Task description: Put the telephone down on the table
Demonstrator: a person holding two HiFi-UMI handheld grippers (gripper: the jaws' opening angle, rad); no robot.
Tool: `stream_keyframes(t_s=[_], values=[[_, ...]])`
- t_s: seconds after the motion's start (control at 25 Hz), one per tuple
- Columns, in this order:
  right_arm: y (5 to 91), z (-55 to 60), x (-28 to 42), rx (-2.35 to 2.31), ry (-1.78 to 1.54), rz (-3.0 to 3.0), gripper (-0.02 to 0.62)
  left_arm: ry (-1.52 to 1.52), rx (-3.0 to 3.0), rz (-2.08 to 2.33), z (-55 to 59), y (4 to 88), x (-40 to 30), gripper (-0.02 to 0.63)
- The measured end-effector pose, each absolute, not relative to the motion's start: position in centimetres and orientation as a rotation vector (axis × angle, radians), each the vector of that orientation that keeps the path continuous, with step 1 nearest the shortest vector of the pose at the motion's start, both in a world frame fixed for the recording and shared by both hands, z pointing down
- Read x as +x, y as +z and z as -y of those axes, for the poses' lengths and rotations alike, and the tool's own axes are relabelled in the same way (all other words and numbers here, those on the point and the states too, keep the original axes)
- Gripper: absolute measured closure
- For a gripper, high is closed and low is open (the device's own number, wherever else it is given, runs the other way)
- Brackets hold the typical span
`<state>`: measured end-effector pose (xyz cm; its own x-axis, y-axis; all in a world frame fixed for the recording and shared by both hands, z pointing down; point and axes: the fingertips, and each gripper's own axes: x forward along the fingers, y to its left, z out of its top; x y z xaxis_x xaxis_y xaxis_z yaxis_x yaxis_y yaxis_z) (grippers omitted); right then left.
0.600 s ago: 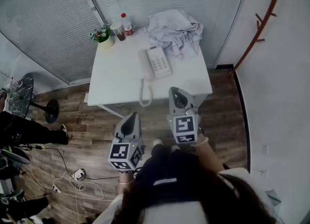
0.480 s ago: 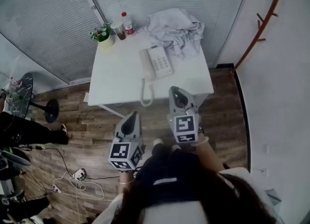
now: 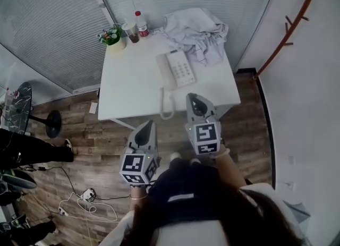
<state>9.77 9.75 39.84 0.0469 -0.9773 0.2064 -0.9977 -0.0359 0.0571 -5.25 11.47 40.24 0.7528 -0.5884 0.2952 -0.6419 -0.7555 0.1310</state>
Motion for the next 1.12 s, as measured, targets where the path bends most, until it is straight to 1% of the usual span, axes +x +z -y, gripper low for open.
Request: stream_keyframes(t_s=[0.52,1.12], values=[[40.3,-6.8,7.7,2.137,0.184,1.983,0.597,0.323,2.749,0.883,-7.7,40.6,-7.0,0.609],[41.7,-2.3,9.0,2.112,0.232,1.960,0.597,0.334,2.726,0.900,-4.1,41.2,-6.1,0.609]])
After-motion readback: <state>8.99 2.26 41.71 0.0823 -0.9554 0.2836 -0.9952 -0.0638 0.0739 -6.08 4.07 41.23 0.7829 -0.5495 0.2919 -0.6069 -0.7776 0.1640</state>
